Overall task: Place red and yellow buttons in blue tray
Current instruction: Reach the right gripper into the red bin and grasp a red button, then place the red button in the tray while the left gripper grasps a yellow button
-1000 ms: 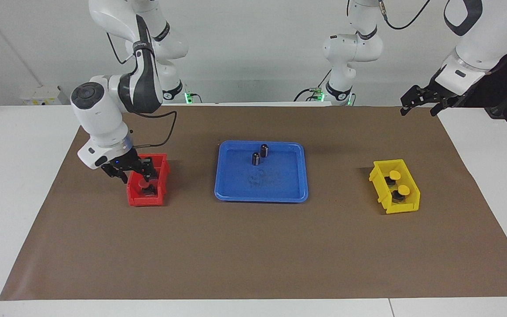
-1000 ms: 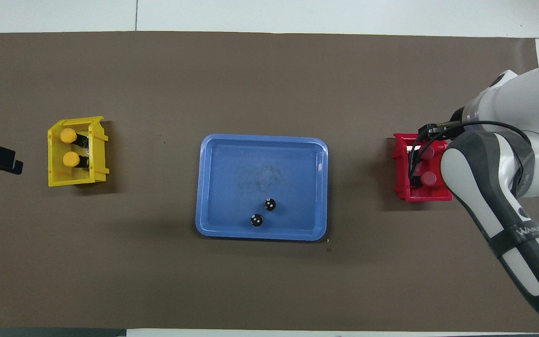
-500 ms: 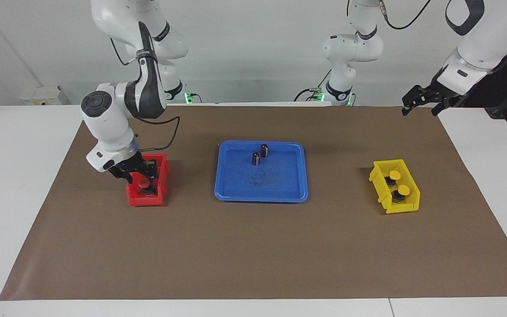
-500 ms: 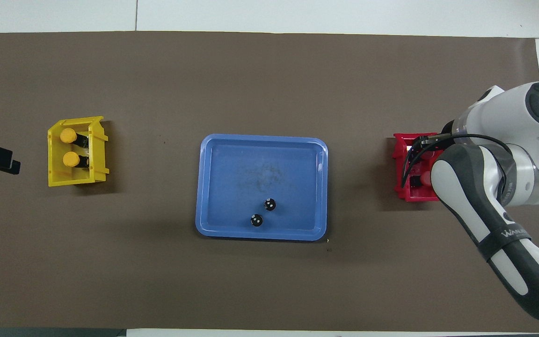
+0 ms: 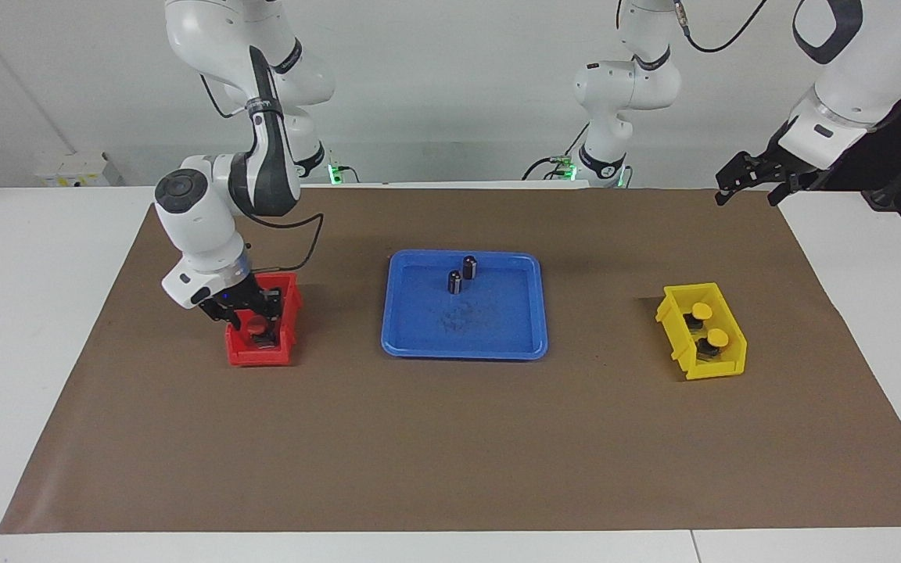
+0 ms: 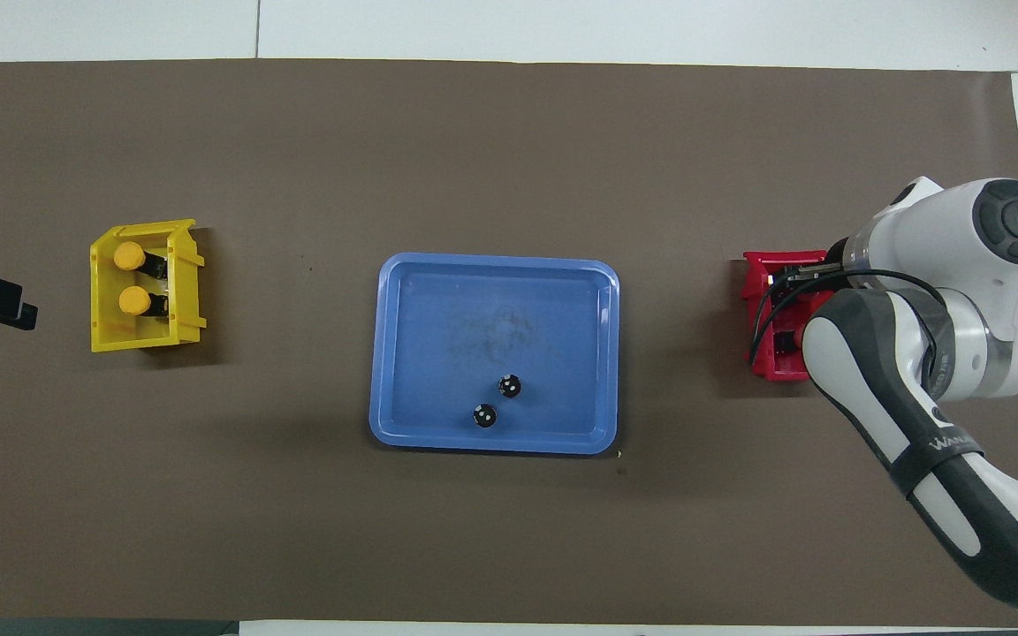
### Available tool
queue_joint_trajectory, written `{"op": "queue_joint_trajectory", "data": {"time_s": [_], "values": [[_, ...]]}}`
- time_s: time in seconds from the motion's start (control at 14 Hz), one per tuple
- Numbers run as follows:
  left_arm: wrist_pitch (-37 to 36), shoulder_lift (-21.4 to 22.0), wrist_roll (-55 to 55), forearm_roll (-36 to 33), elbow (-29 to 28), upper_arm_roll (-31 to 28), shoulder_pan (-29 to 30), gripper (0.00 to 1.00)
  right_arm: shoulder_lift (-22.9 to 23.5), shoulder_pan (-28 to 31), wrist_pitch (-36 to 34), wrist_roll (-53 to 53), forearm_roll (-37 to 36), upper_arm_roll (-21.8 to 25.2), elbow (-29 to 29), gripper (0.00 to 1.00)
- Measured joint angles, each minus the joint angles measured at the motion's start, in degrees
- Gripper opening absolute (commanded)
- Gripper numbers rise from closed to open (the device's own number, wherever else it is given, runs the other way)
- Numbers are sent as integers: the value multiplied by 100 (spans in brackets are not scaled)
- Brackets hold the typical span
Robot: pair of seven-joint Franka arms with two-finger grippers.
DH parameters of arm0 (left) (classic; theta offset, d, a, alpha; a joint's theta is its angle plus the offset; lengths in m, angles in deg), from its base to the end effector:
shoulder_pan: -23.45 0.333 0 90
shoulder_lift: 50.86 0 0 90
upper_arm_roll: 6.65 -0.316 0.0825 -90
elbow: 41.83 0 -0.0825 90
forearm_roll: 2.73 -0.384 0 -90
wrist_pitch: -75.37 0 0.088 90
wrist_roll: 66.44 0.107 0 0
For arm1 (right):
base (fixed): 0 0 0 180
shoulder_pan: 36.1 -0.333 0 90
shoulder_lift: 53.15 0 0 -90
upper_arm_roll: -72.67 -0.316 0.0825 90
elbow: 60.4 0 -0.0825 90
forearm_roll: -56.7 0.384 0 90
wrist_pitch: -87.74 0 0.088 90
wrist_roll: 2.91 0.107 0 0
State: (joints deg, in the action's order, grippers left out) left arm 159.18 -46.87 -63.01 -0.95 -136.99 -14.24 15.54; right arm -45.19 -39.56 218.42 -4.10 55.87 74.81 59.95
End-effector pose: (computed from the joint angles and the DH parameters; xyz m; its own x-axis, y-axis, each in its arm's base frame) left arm 0.5196 -0.0041 0.6110 0.9895 -0.0701 -0.1260 -0.0646 -0.9968 0.0479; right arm 0.5701 0.0131 0.3580 0.9977 0.0538 0.0410 0.0531 -0.9984 0.0174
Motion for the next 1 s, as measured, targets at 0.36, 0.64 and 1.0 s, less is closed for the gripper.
{"op": "queue_joint_trajectory", "data": {"time_s": [0.36, 0.64, 1.0], "values": [[0, 2, 0, 0, -4, 0, 5, 100, 0, -8, 109, 0, 0, -6, 115, 48], [595, 16, 0, -1, -146, -3, 131, 93, 0, -7, 110, 0, 0, -5, 131, 18], [2738, -198, 2, -3, -1355, 3, 177, 75, 0, -93, -1045, 0, 0, -15, -763, 19]]}}
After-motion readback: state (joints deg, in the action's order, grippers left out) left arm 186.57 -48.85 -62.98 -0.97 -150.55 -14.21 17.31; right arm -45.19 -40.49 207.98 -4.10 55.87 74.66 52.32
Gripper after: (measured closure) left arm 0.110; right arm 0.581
